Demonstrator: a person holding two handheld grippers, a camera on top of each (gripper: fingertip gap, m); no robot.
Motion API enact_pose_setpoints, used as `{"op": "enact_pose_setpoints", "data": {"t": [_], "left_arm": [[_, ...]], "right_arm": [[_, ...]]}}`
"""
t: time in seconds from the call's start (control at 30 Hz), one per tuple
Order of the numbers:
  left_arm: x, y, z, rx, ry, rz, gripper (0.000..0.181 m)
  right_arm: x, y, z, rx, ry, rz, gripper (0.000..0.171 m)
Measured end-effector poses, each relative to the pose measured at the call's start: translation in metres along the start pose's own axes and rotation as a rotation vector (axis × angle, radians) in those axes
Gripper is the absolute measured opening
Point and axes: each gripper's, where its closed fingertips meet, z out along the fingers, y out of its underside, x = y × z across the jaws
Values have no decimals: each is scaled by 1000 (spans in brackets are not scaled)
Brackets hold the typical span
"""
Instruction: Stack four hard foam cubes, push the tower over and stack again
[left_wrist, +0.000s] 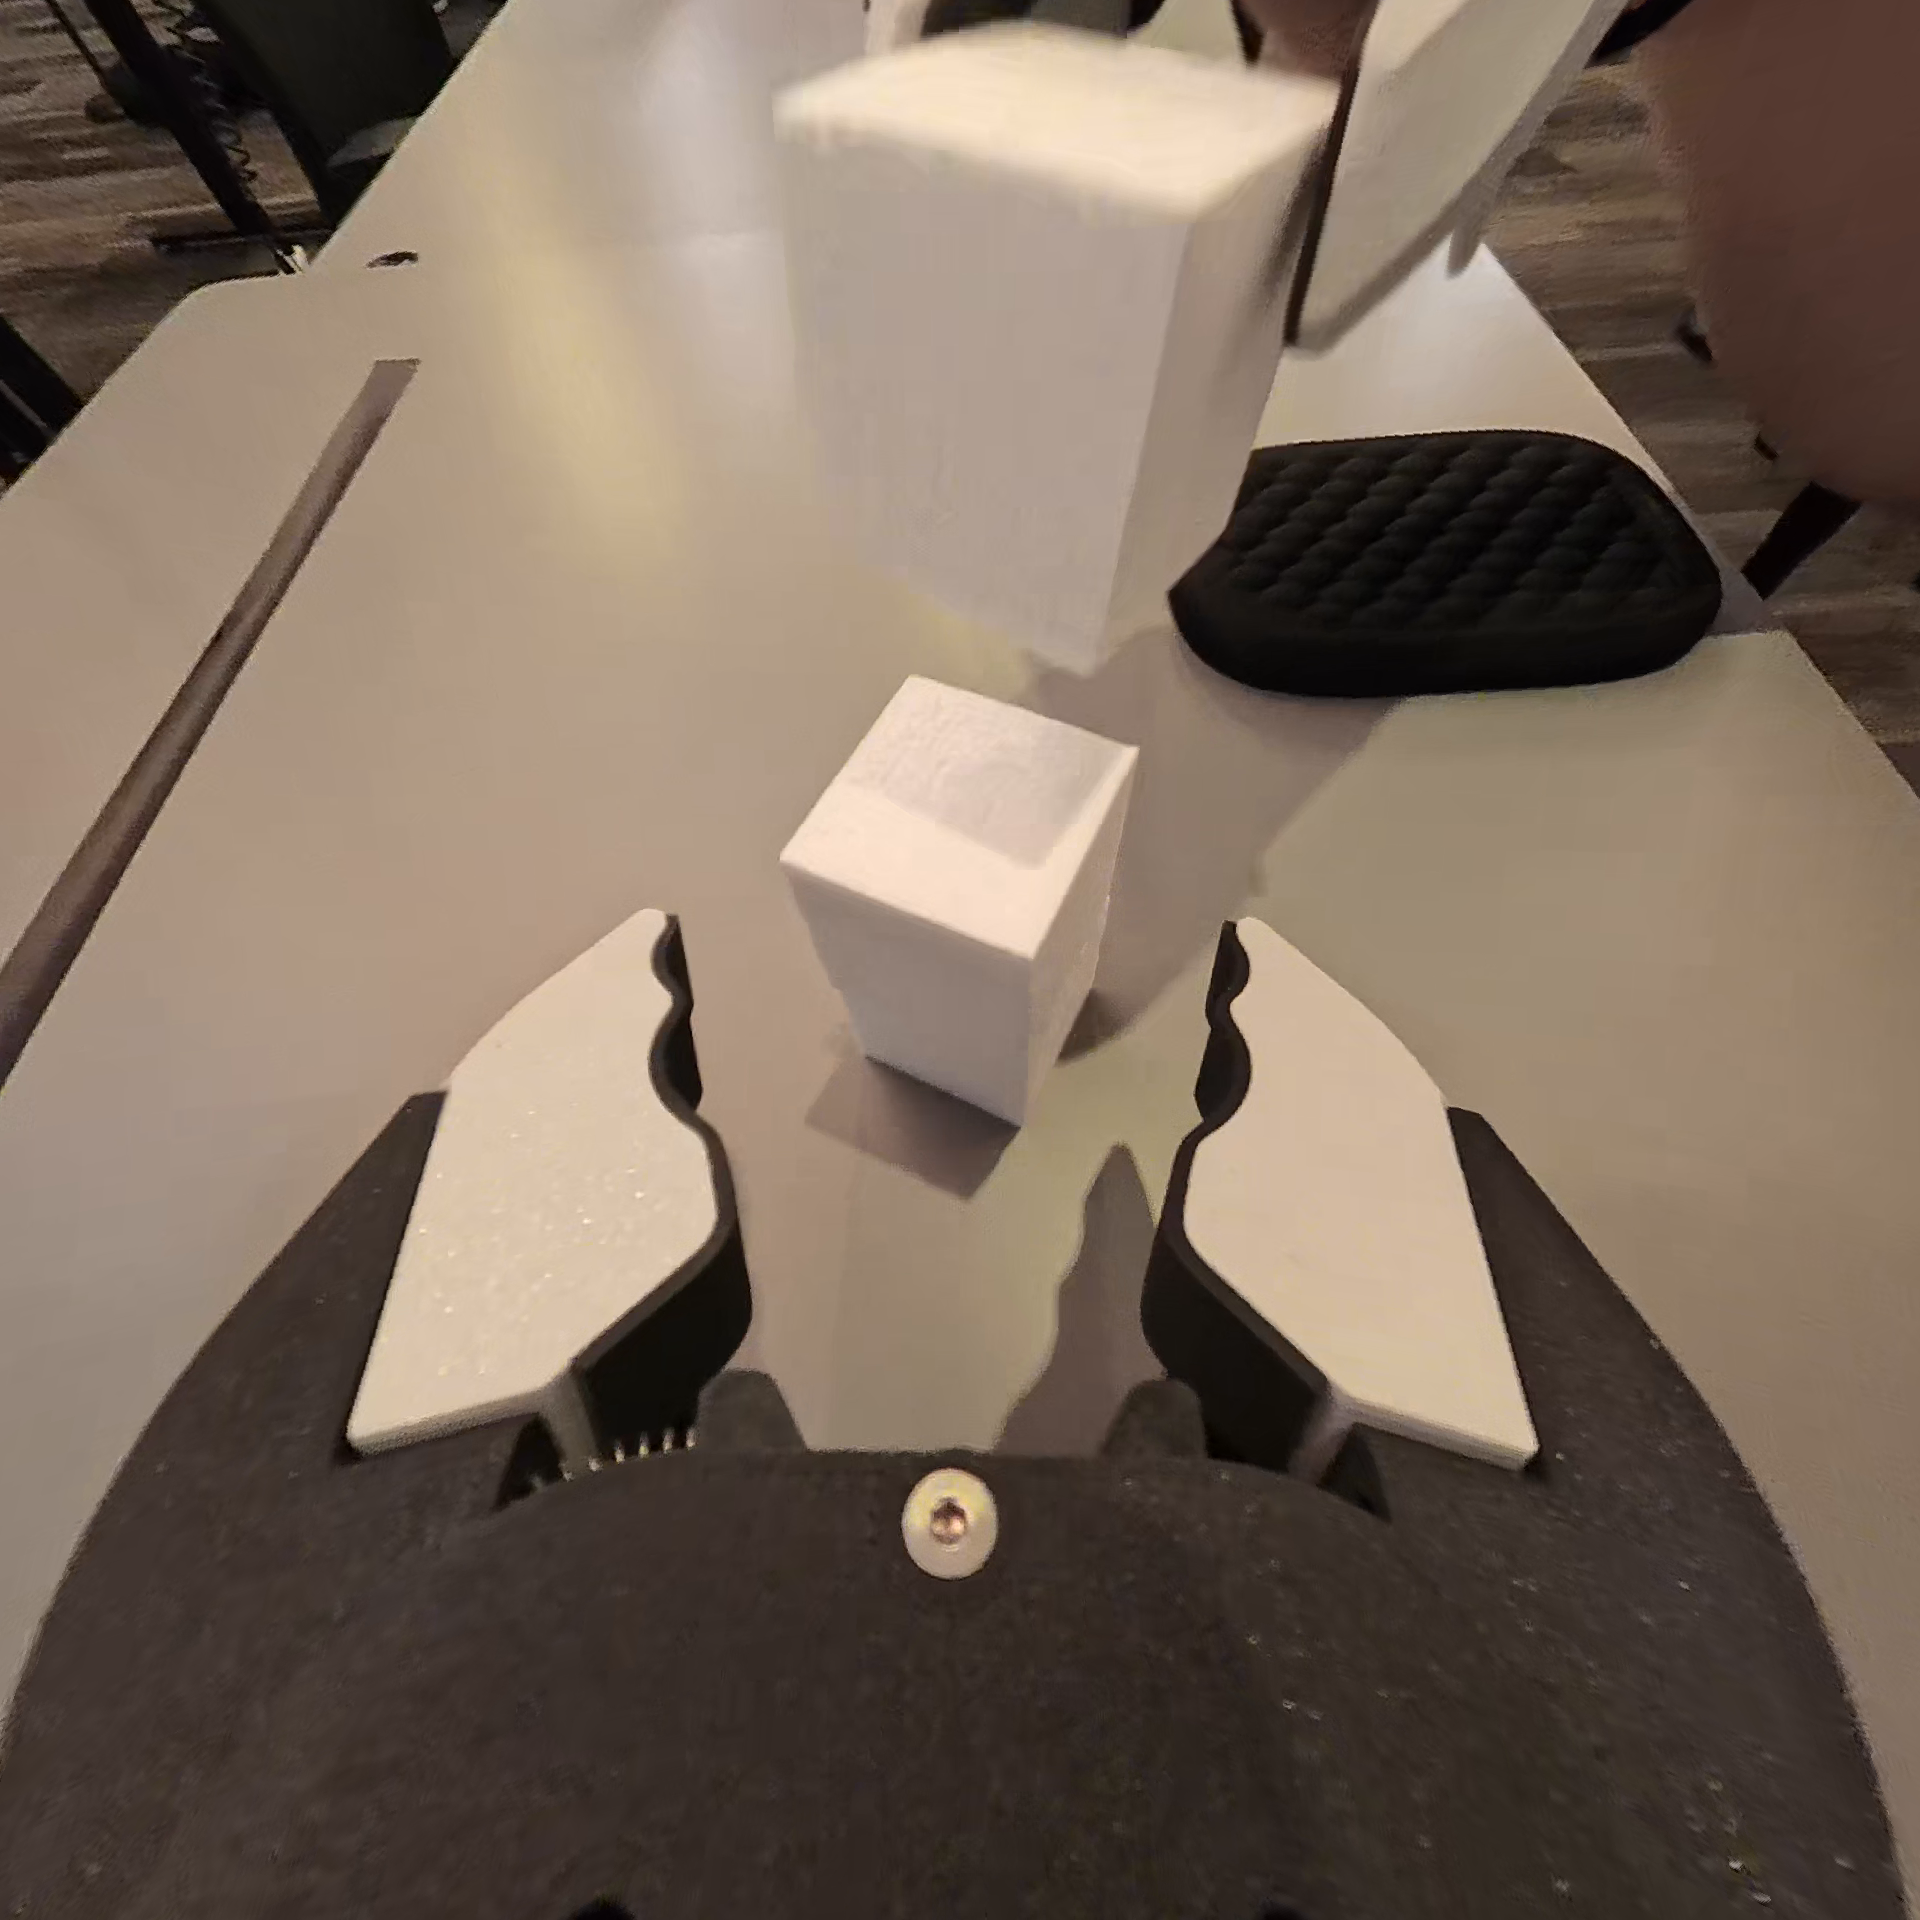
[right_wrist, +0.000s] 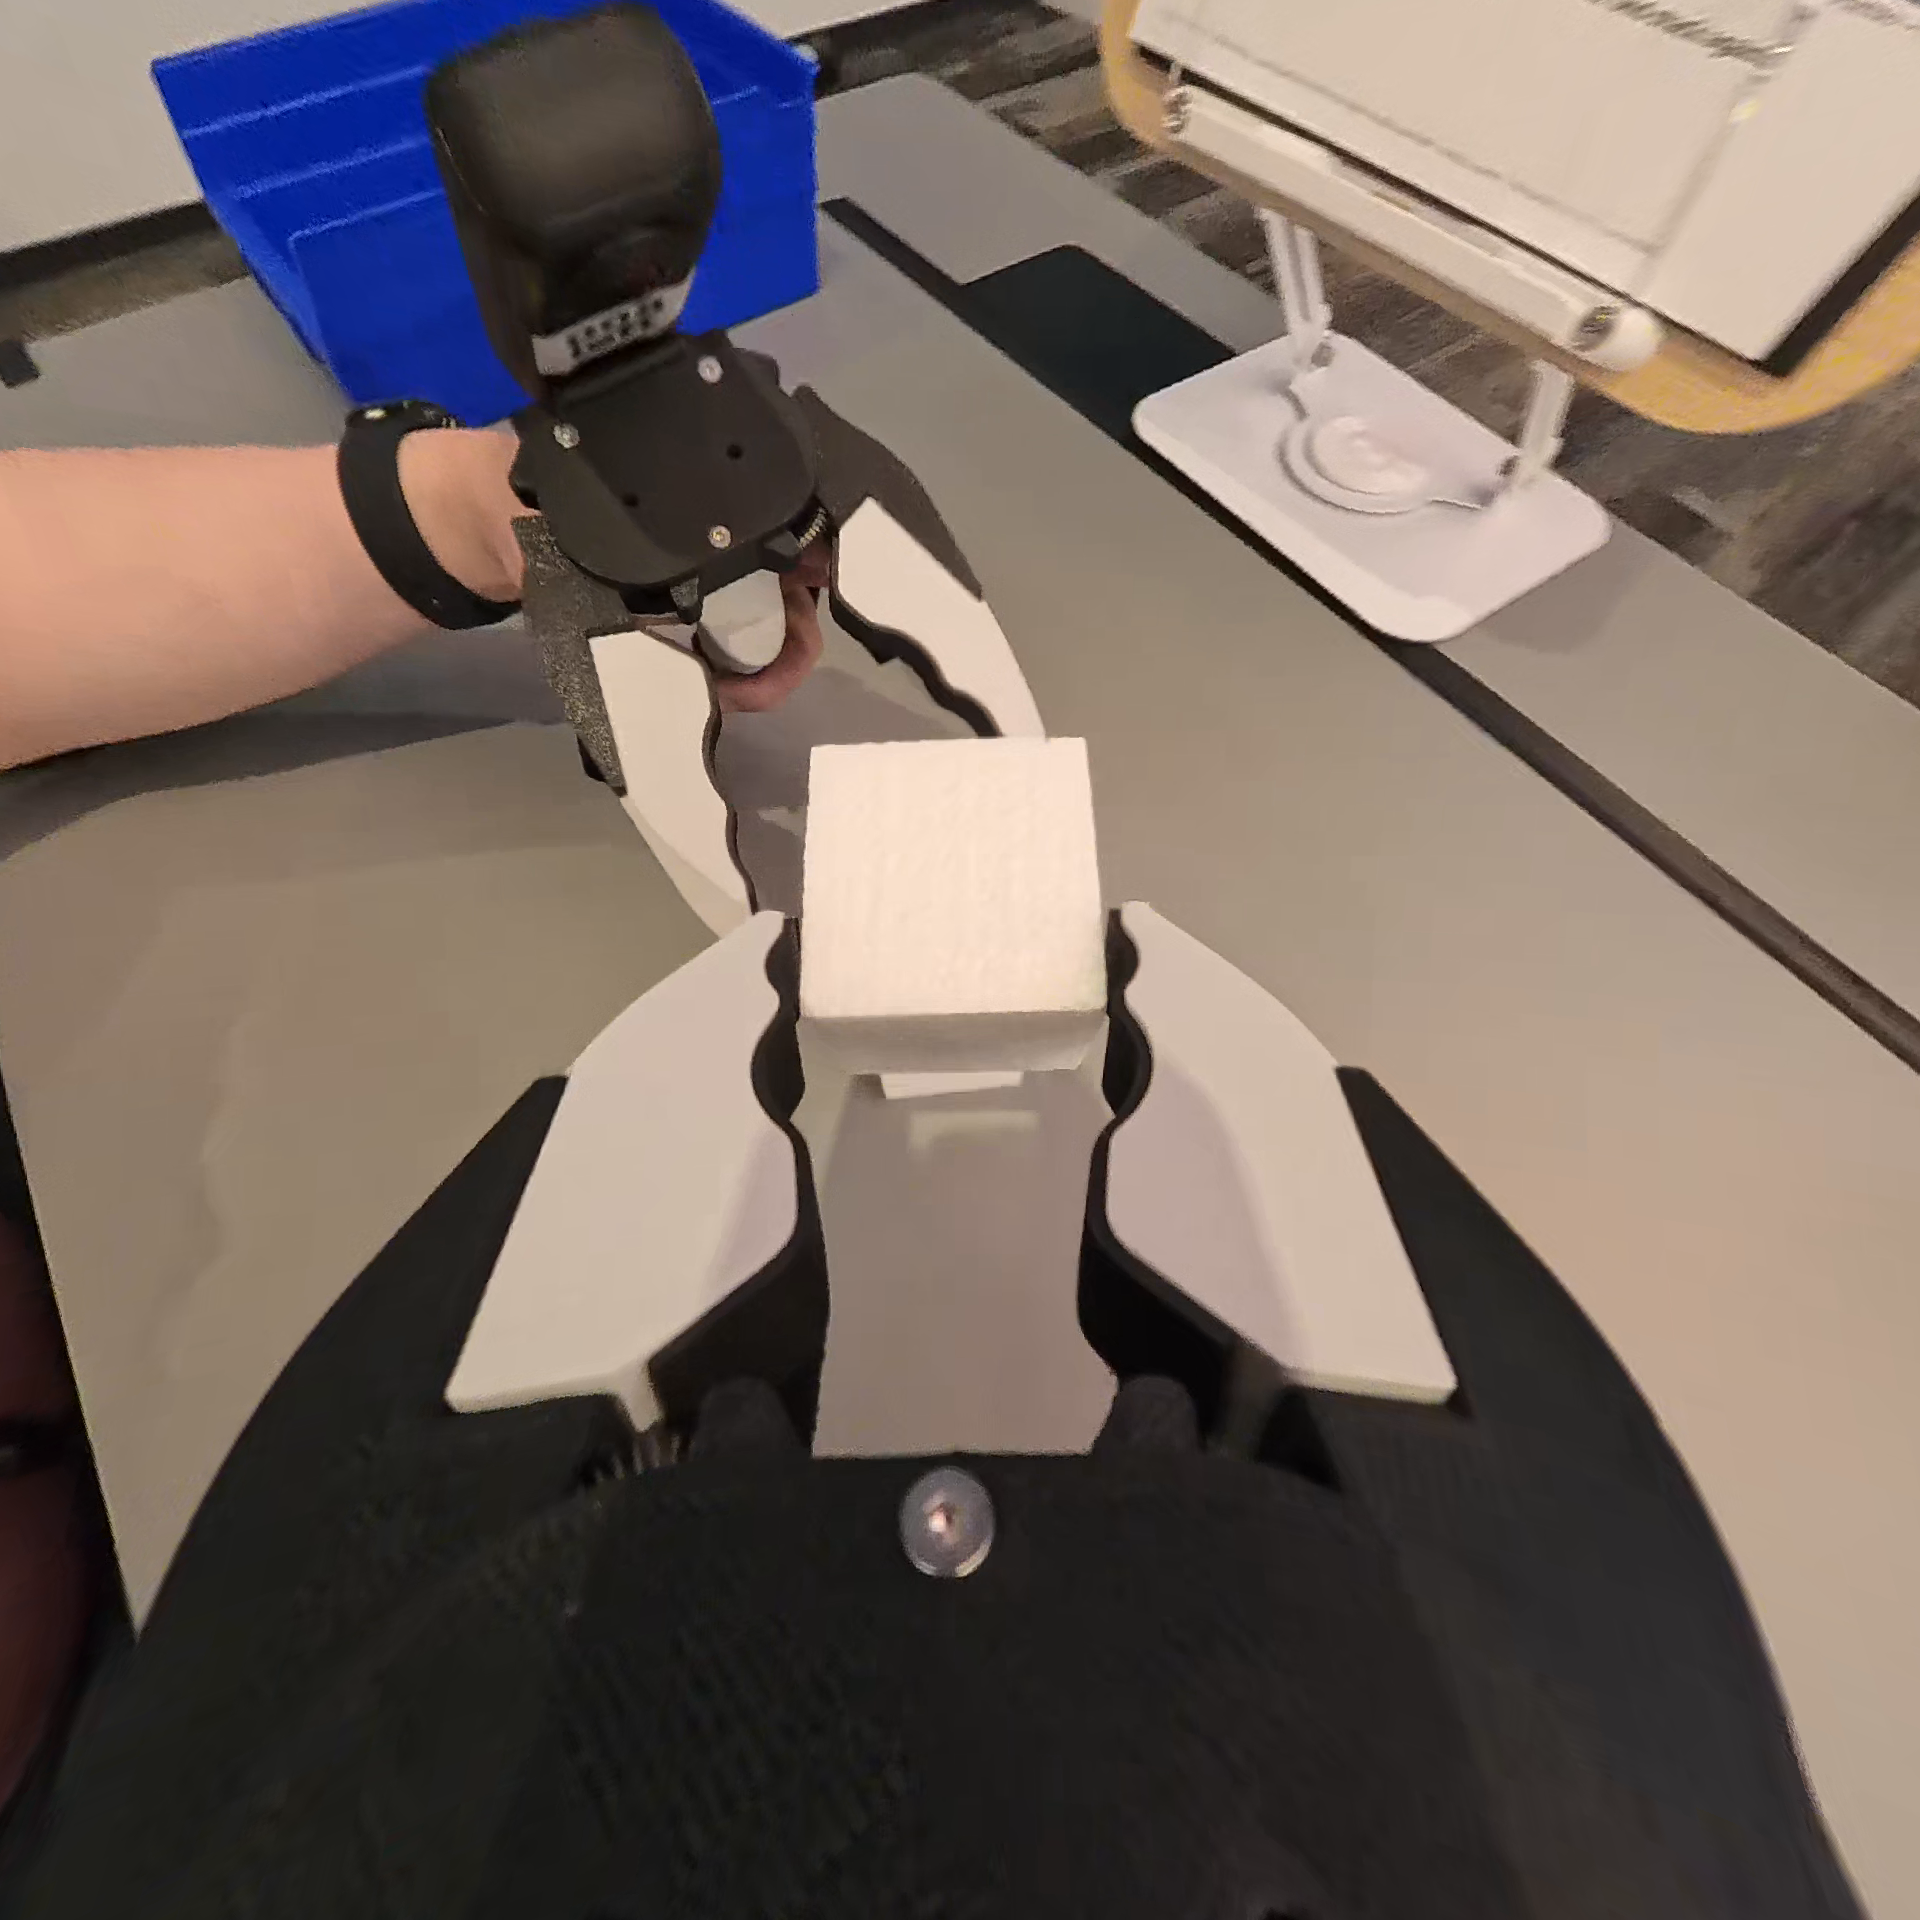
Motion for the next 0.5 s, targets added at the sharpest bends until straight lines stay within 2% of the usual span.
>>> {"op": "enact_pose_setpoints", "data": {"t": [0.13,0.3,0.4,0.5], "left_arm": [[-2,12,-30,-20,-40,-27,94],[-1,28,-62,-45,-75,-46,90],[4,32,-74,-47,-87,-39,91],[13,36,-84,-54,-93,-17,90]], "right_arm": [[-6,0,28,-56,-52,-25,57],[0,8,43,-92,-52,-17,57],[1,0,27,-27,-38,-17,77],[27,1,-22,85,104,-3,79]]}}
